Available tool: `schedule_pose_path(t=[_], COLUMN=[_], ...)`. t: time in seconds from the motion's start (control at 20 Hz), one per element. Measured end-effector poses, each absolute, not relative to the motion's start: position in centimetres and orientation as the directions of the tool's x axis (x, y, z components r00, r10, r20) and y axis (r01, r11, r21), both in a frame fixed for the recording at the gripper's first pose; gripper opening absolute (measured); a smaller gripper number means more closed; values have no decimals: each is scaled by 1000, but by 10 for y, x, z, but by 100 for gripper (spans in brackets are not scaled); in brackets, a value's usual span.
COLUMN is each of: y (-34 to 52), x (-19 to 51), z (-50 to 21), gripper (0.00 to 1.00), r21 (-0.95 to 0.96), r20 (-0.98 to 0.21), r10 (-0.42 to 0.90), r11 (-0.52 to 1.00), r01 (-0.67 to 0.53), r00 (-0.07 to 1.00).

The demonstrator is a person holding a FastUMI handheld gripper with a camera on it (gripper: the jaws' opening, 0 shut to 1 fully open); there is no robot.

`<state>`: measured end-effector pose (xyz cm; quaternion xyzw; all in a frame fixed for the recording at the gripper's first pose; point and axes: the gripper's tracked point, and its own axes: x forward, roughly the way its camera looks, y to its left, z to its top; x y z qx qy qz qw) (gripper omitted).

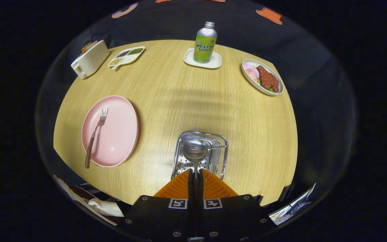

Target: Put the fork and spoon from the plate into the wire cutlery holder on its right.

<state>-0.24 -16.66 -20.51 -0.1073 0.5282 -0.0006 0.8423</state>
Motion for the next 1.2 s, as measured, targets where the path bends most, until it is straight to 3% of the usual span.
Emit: schedule_pose_path(t=[0.35,0.65,1.2], y=[-167,-177,-147], x=[10,11,19], z=[-216,-199,-111], gripper=[4,15,95], r21=[-179,-224,-278], r20=[-910,-879,-671], r10=[-116,-150,-166], r11=[976,968,960], r01=[-123,-113,-38], r00=[398,452,723])
